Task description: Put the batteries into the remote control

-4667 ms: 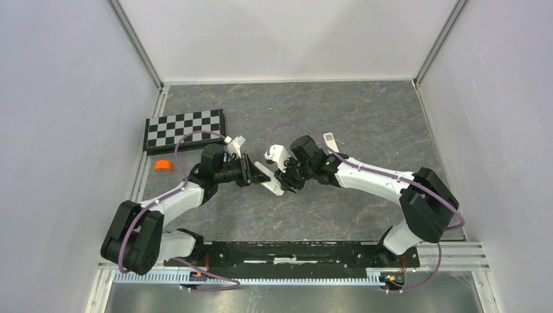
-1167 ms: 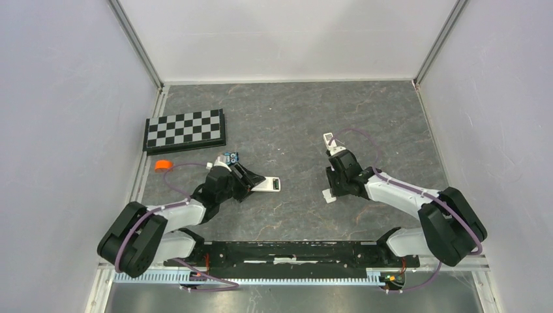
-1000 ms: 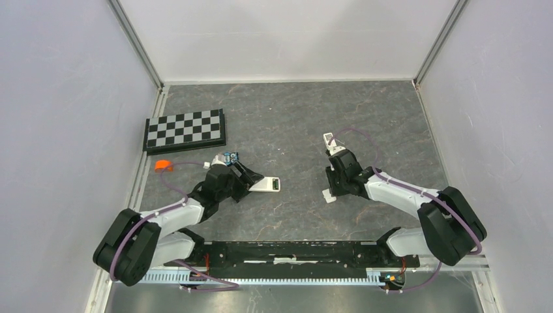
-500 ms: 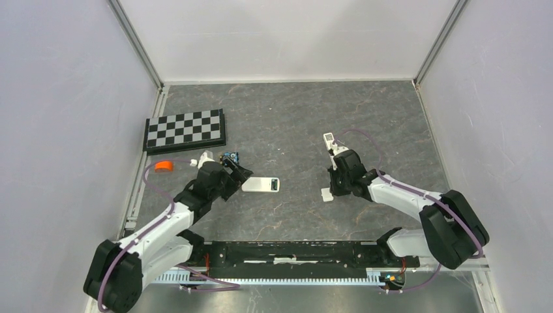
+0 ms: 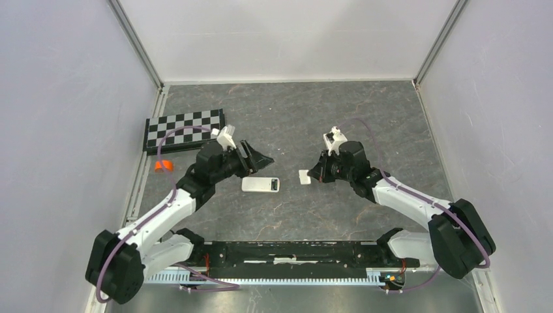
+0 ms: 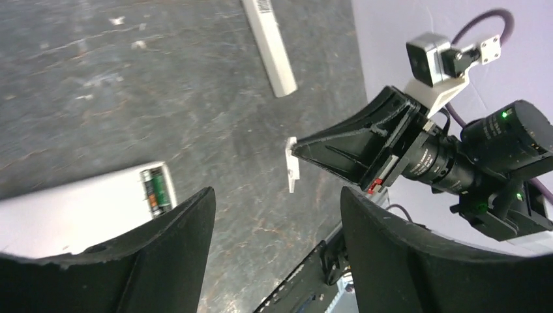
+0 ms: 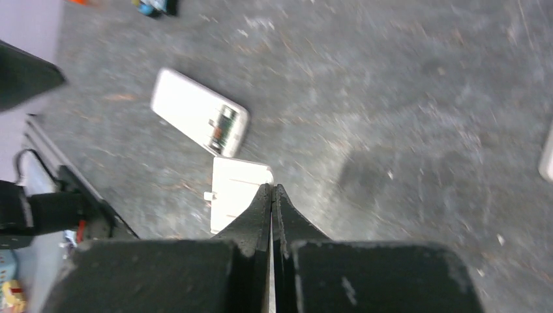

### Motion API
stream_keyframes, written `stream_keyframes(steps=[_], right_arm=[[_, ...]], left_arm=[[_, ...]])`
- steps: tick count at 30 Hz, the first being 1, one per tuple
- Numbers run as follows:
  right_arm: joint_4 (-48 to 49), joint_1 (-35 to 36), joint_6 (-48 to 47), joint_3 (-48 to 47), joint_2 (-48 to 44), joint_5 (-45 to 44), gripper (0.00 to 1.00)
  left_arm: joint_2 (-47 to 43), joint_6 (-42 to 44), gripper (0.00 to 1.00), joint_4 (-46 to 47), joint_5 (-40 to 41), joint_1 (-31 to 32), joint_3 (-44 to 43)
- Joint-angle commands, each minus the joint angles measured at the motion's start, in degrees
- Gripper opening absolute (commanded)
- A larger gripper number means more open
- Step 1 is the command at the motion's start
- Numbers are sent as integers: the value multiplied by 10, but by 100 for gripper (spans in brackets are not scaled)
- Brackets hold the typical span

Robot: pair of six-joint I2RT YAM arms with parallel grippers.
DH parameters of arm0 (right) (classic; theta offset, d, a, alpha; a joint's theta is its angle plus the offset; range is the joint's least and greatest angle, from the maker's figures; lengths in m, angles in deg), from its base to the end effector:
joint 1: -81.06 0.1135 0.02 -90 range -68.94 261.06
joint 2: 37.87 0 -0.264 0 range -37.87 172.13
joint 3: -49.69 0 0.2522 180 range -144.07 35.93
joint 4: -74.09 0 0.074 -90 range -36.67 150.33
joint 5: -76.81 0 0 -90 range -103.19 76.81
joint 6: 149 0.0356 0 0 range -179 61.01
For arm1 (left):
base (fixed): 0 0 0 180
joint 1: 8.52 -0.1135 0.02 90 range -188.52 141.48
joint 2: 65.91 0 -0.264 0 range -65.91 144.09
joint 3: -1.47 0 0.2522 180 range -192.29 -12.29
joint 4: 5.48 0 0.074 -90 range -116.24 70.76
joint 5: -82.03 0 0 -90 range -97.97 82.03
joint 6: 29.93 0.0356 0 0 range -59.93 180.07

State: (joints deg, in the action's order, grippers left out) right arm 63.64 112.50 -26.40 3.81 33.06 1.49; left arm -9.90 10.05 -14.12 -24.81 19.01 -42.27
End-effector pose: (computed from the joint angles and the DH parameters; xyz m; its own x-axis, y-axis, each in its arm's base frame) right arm 0.2090 0.1384 0.1933 -0.7841 0.1315 -0.6066 -0.3064 0.7678 0.5626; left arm 0.1902 -0.1107 0.2402 -0.7262 -0.4485 -0.5210 0.1959 0.5914 -0.7822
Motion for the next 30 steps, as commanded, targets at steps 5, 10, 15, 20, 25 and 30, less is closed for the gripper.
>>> stream_keyframes(steps=[5, 10, 15, 20, 25, 30], right_arm=[[97, 3, 48, -67, -12, 49, 0], [92, 5, 39, -80, -9, 64, 0], [87, 5, 38, -86, -7, 64, 0], [82, 5, 36, -93, -4, 61, 0], [39, 4, 34, -122, -1, 52, 16], [-53, -14, 53, -170, -27, 23, 65]], left_arm=[[128, 29, 71, 66, -96, 63, -101], [191, 24, 64, 67, -90, 92, -143], [232, 23, 46, 66, -101, 106, -171], [249, 29, 20, 63, -101, 107, -183], [251, 84, 2, 59, -114, 108, -195], [216, 277, 2, -1, -71, 108, -222]])
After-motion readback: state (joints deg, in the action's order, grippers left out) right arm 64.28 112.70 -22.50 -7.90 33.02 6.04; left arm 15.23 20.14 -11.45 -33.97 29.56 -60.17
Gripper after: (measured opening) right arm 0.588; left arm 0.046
